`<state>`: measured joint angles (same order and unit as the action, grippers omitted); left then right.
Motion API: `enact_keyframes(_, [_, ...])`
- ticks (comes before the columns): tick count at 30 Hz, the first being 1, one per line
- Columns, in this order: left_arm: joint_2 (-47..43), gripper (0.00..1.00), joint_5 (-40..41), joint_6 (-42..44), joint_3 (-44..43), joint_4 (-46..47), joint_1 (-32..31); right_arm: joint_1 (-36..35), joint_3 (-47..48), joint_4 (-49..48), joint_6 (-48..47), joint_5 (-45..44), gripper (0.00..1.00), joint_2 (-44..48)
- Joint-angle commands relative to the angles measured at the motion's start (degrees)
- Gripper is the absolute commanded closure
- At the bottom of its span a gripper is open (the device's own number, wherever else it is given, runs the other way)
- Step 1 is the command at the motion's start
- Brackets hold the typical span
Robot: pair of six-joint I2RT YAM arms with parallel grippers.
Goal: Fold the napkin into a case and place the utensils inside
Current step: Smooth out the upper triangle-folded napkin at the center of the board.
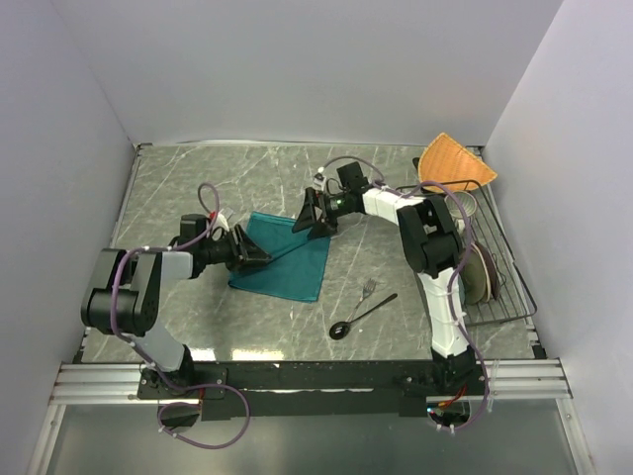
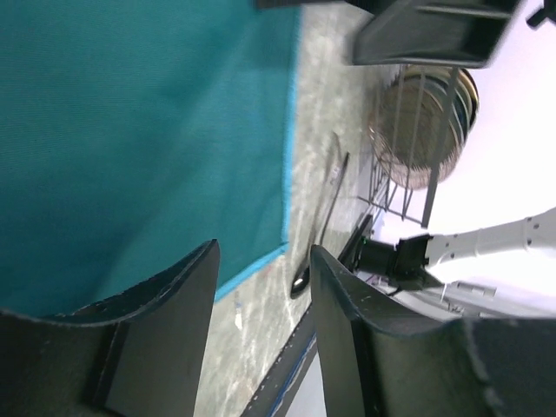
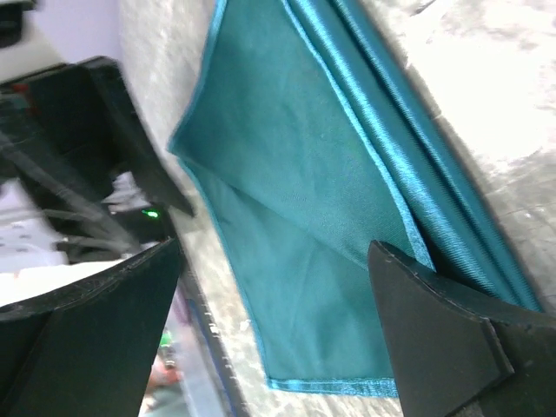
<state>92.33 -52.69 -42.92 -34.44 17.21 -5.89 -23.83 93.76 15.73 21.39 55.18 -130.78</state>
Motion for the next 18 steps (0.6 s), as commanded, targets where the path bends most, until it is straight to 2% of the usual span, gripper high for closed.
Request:
enact_keyframes(1, [3.0, 0.49, -1.6, 1.9, -0.4, -1.2, 2.8, 2.8, -2.0, -6.2, 9.7, 1.2, 0.05, -1.9])
enact_keyframes(4, [5.7, 0.49, -2.2, 2.7, -0.2, -1.6, 4.0, 3.6, -3.8, -9.2, 12.8, 1.4, 0.08, -2.8])
enact_keyframes(14, [16.8, 0.5, -4.1, 6.7, -2.2, -7.0, 9.0, 4.8, -7.2, -7.2, 12.6, 0.1, 0.14, -3.3])
enact_keyframes(18, [16.7, 0.49, -7.2, 7.1, -2.9, -7.5, 9.3, 5.3, -7.6, -6.4, 11.8, -0.2, 0.15, -2.9])
